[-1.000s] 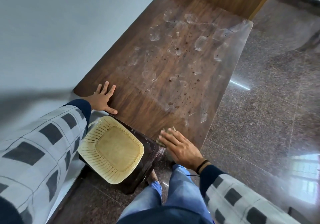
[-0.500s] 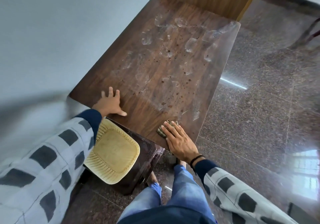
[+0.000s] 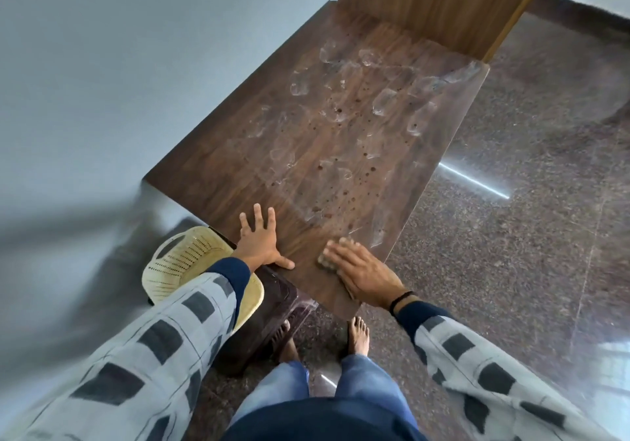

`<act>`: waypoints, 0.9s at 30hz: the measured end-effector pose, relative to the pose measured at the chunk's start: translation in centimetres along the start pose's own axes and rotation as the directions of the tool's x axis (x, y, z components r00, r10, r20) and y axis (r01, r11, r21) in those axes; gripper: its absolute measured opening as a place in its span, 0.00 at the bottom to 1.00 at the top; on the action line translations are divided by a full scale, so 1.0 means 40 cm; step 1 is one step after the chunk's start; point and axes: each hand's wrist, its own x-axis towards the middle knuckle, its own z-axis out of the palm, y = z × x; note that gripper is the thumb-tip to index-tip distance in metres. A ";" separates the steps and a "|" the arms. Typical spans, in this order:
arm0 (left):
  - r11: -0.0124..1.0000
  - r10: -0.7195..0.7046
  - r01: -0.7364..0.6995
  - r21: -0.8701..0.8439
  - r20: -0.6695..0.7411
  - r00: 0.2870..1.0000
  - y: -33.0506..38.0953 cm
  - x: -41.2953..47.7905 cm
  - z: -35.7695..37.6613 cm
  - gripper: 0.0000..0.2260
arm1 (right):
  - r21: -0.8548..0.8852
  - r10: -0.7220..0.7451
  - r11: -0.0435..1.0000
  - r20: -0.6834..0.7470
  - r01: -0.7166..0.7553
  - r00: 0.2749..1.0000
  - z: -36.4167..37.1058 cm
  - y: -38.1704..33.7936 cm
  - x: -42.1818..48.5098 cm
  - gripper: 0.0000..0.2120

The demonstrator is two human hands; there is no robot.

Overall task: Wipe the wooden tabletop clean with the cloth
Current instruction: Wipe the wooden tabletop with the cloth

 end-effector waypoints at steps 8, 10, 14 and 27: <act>0.999 -0.030 0.030 -0.020 -0.005 1.000 0.008 -0.005 0.000 0.67 | -0.099 -0.207 0.973 0.031 0.209 0.978 0.000 0.072 -0.024 0.25; 0.999 -0.037 0.037 -0.017 0.004 0.999 0.010 0.000 -0.002 0.67 | -0.038 0.045 0.998 -0.009 -0.046 0.999 -0.020 0.098 0.012 0.25; 0.998 -0.056 0.056 -0.013 0.018 0.998 0.013 0.000 -0.007 0.67 | 0.077 0.144 0.988 -0.131 -0.135 0.981 0.019 -0.004 0.024 0.25; 0.998 -0.057 0.057 0.002 0.045 0.997 0.017 -0.009 -0.015 0.67 | -0.021 -0.413 0.909 0.087 0.416 0.907 -0.007 0.116 0.017 0.24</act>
